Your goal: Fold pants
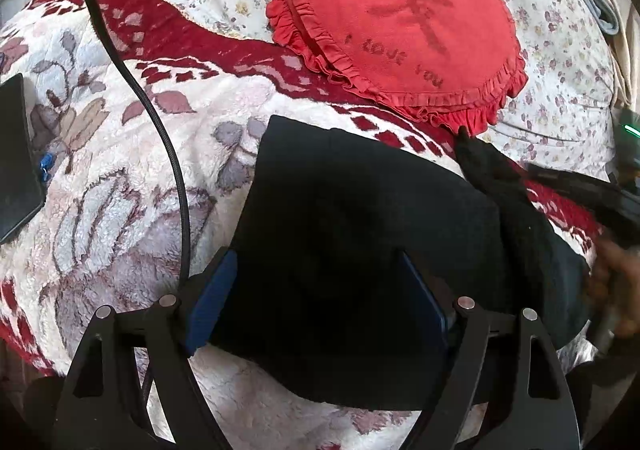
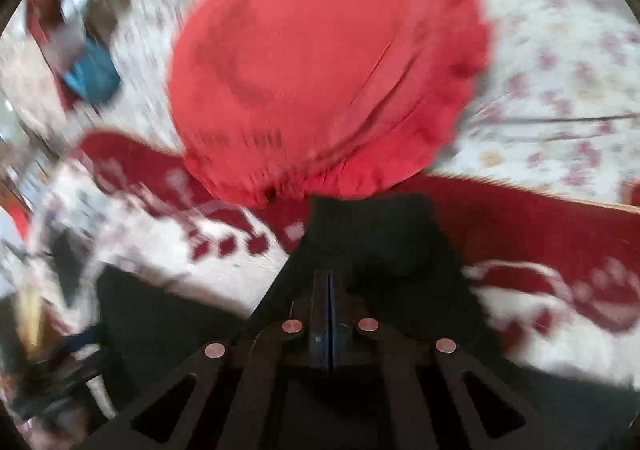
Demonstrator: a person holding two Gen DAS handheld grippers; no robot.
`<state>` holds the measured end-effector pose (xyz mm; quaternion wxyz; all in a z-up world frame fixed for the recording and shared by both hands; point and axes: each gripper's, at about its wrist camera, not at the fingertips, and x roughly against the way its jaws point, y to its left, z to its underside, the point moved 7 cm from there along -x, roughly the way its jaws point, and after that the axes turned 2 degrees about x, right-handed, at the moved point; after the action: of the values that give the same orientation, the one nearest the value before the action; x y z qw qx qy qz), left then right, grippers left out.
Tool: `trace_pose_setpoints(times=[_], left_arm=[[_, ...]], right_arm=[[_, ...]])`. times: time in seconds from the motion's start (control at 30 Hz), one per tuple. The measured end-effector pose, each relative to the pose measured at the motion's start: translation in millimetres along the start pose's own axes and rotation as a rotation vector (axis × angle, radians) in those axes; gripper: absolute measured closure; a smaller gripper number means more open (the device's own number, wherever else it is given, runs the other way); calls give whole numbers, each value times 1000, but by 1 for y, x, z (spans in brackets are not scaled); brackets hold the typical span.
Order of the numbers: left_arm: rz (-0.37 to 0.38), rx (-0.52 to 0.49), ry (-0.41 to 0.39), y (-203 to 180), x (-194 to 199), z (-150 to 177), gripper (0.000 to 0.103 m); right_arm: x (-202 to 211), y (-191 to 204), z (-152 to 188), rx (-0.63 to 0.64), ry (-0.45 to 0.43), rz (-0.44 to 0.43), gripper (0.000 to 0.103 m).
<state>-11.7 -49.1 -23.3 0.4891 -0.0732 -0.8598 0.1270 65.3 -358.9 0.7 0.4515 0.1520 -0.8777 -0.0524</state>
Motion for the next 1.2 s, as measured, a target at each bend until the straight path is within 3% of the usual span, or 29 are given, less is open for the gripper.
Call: trace_pose_setpoints(times=[0.03, 0.1, 0.17, 0.27, 0.3, 0.33, 0.37, 0.47, 0.67, 0.7, 0.73, 0.77, 0.8, 0.87, 1.0, 1.1, 1.2], left_arm=[[2, 10, -5, 0, 1, -1, 21], [0, 20, -7, 0, 1, -1, 21], [-8, 18, -7, 0, 1, 0, 21], [-10, 30, -14, -1, 3, -2, 21], [-9, 37, -16, 0, 3, -2, 21], [-9, 42, -16, 0, 3, -2, 21], [-11, 38, -15, -1, 3, -2, 21], [-20, 14, -11, -2, 2, -1, 21], [-23, -2, -10, 0, -4, 0, 21], [-21, 1, -7, 1, -4, -1, 21], [-18, 6, -1, 2, -6, -1, 21], [-15, 11, 1, 3, -6, -1, 21], [-12, 16, 2, 3, -6, -1, 21], [-11, 21, 3, 4, -6, -2, 21], [-2, 36, -14, 3, 2, -3, 21], [7, 52, -15, 3, 6, -2, 21], [-2, 49, -21, 1, 9, -2, 21]], right_arm=[[30, -12, 1, -20, -53, 6, 103], [61, -28, 5, -10, -73, 79, 103], [68, -30, 9, 28, -52, 135, 103], [51, -11, 4, 29, -41, 104, 93], [41, -2, 1, 38, -34, 93, 77], [29, 6, -2, 51, -23, 86, 54], [10, 16, -6, 69, -4, 87, 47], [-33, 37, -11, 107, 40, 79, 47], [-122, 32, -9, 96, 215, 206, 48], [-124, 30, -11, 90, 191, 200, 55], [-121, 26, -13, 83, 158, 199, 82], [-116, 21, -14, 70, 146, 185, 94], [-107, 17, -15, 27, 134, 117, 96], [-76, 2, -16, -33, 86, 49, 96], [45, -35, -2, -104, -106, -7, 96], [131, -70, 38, -153, -184, 51, 96], [175, -113, 92, -228, -141, 111, 96]])
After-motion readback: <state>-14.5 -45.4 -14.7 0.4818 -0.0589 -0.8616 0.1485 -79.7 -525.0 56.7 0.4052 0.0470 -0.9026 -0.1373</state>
